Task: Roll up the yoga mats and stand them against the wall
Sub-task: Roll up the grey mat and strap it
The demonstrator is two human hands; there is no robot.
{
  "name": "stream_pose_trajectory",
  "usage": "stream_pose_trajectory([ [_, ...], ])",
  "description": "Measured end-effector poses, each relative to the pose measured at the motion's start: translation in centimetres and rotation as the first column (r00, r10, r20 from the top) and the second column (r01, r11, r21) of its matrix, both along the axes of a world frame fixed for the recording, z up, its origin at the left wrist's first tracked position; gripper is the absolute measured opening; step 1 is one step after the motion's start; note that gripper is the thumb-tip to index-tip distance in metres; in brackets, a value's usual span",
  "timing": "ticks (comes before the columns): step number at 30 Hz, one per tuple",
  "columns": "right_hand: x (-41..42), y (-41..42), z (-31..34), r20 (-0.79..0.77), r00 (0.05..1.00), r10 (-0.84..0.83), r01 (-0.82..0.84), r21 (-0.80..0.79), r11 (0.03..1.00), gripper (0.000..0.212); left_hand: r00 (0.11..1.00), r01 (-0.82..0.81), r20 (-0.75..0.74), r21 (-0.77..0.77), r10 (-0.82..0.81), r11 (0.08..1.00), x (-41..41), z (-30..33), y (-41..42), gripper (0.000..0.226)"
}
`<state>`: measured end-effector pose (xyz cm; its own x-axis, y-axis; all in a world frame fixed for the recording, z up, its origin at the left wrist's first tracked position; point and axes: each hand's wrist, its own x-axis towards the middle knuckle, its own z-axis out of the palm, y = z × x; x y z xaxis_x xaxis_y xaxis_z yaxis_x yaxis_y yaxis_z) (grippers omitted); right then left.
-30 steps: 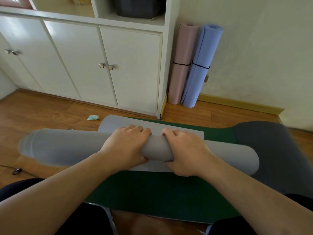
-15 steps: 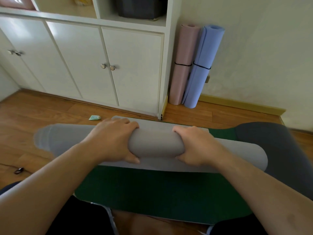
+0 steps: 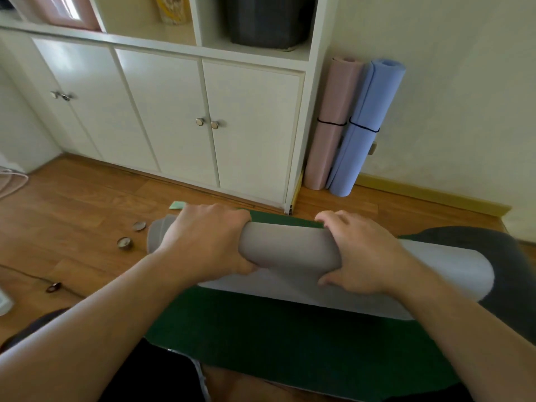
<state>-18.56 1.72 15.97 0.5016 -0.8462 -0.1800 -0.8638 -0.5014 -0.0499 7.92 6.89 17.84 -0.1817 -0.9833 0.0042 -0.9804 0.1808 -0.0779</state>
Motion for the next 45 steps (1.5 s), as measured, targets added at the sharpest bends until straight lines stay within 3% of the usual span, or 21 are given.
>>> stream_pose_trajectory([
  [2,2.9,1.7,-0.2,0.098,0.990,0.099,-0.100,0.010,0.995,0.114,0.997,0.078,0.026,-0.012,-0.077,0.997,-2.0,-0.3,0.3,0.050],
  [5,5.1,2.4,-2.1,0.149,0.984,0.102,-0.110,0.041,0.993,0.079,0.987,0.160,0.033,-0.004,-0.160,0.987,-3.8,-1.1,0.2,0.059],
  [7,4.8,1.9,-2.5,0.135,0.989,0.062,-0.069,0.046,0.997,0.061,0.982,0.067,-0.179,0.063,-0.055,0.996,-3.2,-0.3,0.1,0.061],
  [10,3.2,0.5,-2.0,0.183,0.983,0.000,-0.008,0.040,0.999,0.050,0.873,-0.098,-0.471,0.095,0.132,0.991,-0.3,1.2,-0.1,0.061],
  [12,2.2,-0.2,-1.8,0.260,0.965,-0.037,0.028,0.037,0.999,0.051,0.752,-0.180,-0.613,0.162,0.242,0.970,1.2,1.7,0.0,0.067],
  [16,1.4,-0.2,-1.8,0.338,0.939,-0.062,0.055,0.032,0.998,0.052,0.281,-0.206,-0.856,0.387,0.433,0.899,-1.1,0.1,0.2,0.067],
  [18,1.4,-0.3,-1.7,0.338,0.939,-0.064,0.063,0.011,0.998,0.054,0.192,-0.238,-0.882,0.384,0.431,0.892,-2.5,-0.4,0.1,0.068],
  [25,2.1,0.3,-1.8,0.248,0.963,-0.109,0.118,-0.022,0.993,0.072,0.203,-0.330,-0.894,0.322,0.400,0.887,-3.8,-1.1,-0.9,0.046],
  [28,3.6,3.0,-0.7,0.285,0.955,-0.080,0.148,-0.227,0.962,0.082,0.222,-0.357,-0.898,0.288,0.380,0.888,-4.1,-1.3,-1.4,0.042],
  [30,5.7,5.5,0.9,0.383,0.918,-0.103,0.203,-0.230,0.952,0.076,0.230,-0.386,-0.900,0.265,0.371,0.883,-4.4,-1.3,-1.6,0.039],
  [34,8.4,7.1,1.7,0.368,0.896,-0.249,0.251,0.044,0.967,0.064,0.224,-0.386,-0.901,0.269,0.372,0.882,-5.4,-1.4,-1.6,0.037],
  [37,8.5,6.4,1.9,0.363,0.901,-0.236,0.244,0.023,0.969,0.036,0.259,-0.356,-0.880,0.296,0.398,0.886,-6.2,-1.5,-1.4,0.042],
  [45,8.3,5.6,1.7,0.390,0.877,-0.280,0.256,0.114,0.960,0.010,0.268,-0.356,-0.862,0.326,0.430,0.876,-7.0,-1.8,-2.2,0.038],
])
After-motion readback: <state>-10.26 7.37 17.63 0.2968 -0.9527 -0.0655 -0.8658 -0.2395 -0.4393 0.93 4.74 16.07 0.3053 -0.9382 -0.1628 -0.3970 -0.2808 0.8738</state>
